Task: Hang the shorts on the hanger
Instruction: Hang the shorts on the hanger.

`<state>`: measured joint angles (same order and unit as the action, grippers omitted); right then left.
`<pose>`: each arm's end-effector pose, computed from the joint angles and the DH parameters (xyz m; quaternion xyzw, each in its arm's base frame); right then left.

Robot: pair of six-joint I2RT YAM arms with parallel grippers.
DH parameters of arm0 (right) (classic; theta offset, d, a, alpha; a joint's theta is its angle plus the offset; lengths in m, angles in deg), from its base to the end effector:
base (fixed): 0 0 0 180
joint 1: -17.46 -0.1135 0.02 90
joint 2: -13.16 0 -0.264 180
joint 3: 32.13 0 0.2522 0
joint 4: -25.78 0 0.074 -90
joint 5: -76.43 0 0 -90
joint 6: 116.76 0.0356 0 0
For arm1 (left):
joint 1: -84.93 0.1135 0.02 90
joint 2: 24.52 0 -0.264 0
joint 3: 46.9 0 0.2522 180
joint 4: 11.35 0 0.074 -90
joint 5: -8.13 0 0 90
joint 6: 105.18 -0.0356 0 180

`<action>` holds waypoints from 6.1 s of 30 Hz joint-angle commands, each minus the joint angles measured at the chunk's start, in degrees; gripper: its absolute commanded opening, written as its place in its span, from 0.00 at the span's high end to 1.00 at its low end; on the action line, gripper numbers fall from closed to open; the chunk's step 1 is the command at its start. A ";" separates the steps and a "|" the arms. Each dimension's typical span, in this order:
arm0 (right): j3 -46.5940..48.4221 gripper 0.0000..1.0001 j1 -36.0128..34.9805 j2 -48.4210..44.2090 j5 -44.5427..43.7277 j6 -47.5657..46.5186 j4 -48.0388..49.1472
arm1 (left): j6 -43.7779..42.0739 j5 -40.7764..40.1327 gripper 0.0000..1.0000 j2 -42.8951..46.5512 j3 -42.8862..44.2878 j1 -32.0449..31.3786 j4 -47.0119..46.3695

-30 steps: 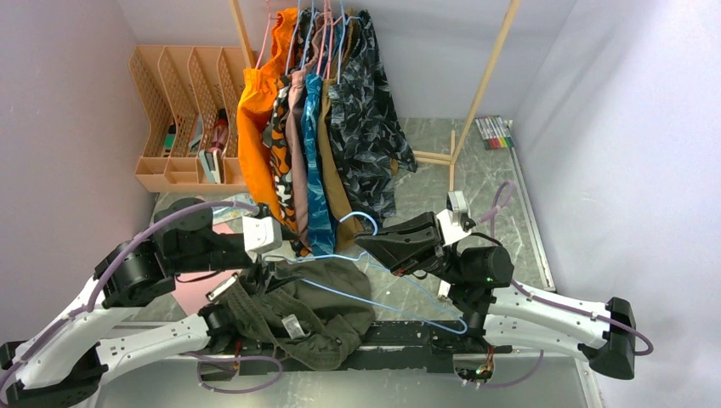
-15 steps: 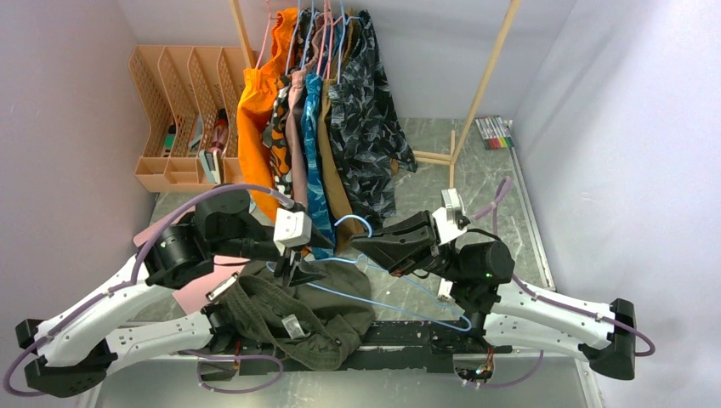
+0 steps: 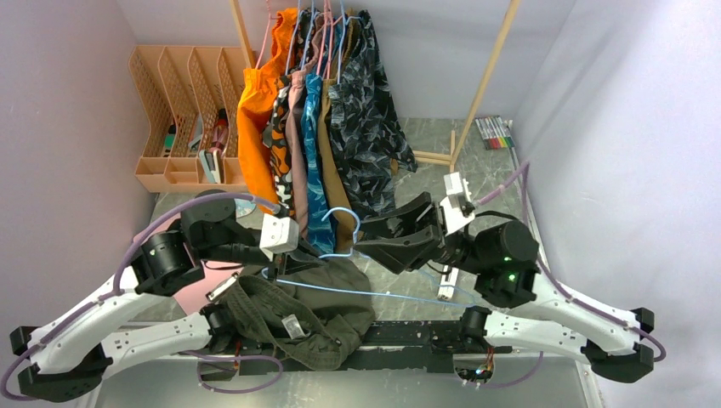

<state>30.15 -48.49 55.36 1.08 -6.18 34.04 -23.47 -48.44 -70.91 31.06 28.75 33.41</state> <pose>0.0557 0.1468 0.4289 -0.2970 0.4268 0.6313 0.5754 0.0693 -0.1387 0.4130 0.5515 0.5395 -0.4475 0.4523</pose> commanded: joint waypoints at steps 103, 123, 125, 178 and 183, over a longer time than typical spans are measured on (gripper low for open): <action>6.04 1.00 -0.20 12.85 7.53 -6.41 -41.74 | 76.86 -61.61 0.10 -1.80 -6.04 2.98 49.33; 11.80 1.00 -0.62 19.07 -3.75 -4.62 -58.44 | 70.56 -61.66 0.00 -10.21 -8.73 7.93 46.23; 12.55 1.00 -0.69 17.36 -0.47 -4.24 -55.96 | 70.58 -61.84 0.00 -10.00 -7.86 7.89 46.00; -14.33 1.00 -5.19 47.85 -9.41 8.71 54.95 | 73.09 -66.01 0.04 3.13 3.06 7.99 49.14; -14.83 1.00 -5.46 50.75 -12.92 9.84 62.77 | 72.62 -65.39 0.03 3.32 5.76 7.98 49.14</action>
<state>15.85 -53.58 105.28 -5.23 3.13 81.14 49.75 -114.40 -68.18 34.15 36.35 82.17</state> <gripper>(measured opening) 0.034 0.968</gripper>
